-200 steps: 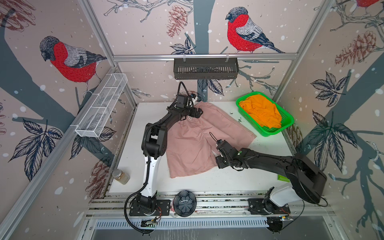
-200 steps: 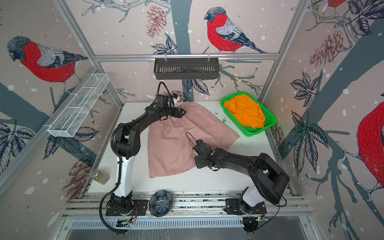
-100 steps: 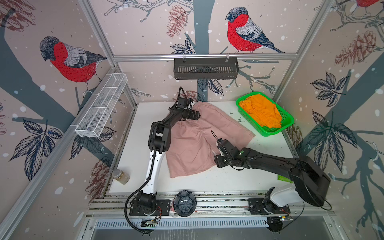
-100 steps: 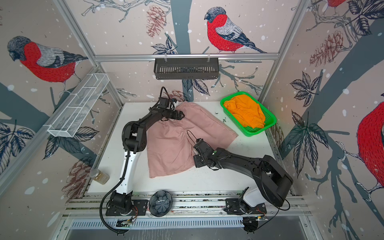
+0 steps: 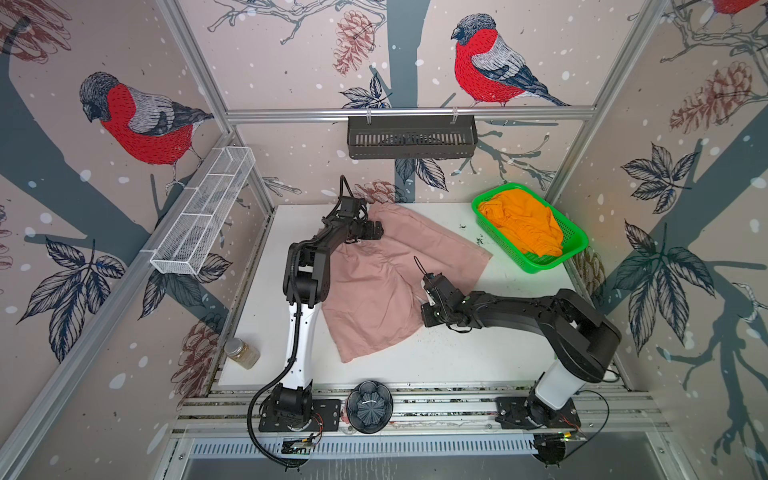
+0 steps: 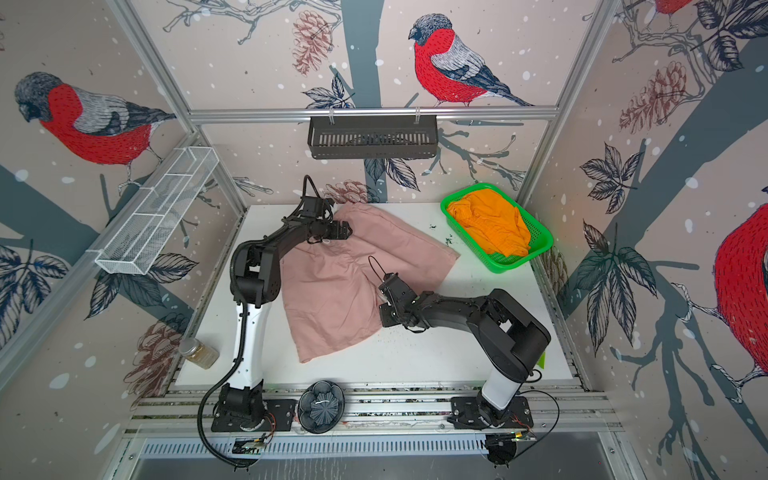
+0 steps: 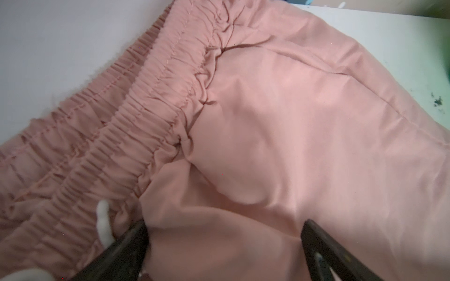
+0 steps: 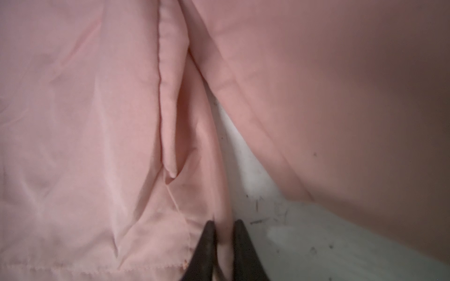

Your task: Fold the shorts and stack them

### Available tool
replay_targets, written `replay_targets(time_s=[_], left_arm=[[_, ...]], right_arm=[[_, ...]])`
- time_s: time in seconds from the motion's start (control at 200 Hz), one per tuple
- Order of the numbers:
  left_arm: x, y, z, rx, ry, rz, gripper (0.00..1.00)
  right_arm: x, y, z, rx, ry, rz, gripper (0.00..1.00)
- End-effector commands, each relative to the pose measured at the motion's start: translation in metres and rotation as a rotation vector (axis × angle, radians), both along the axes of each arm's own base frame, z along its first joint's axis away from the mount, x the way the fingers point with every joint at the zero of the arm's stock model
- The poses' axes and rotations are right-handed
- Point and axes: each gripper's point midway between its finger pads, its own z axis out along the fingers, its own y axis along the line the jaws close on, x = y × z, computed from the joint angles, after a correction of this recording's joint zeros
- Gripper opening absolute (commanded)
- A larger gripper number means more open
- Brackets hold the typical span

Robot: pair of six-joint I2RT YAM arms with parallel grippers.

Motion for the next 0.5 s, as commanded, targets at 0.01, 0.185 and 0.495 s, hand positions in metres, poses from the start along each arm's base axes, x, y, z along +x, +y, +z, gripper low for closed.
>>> replay_targets(time_s=[0.01, 0.185, 0.495], left_arm=[[-0.009, 0.041, -0.002, 0.056, 0.068, 0.118, 0.98], [-0.02, 0.089, 0.004, 0.073, 0.077, 0.232, 0.99], [-0.039, 0.1, 0.021, 0.023, 0.046, 0.289, 0.99]], right_arm=[[0.003, -0.015, -0.002, -0.052, 0.015, -0.001, 0.11], [0.024, -0.045, 0.002, -0.087, 0.008, -0.043, 0.1], [0.129, -0.058, 0.017, -0.115, -0.097, -0.064, 0.09]])
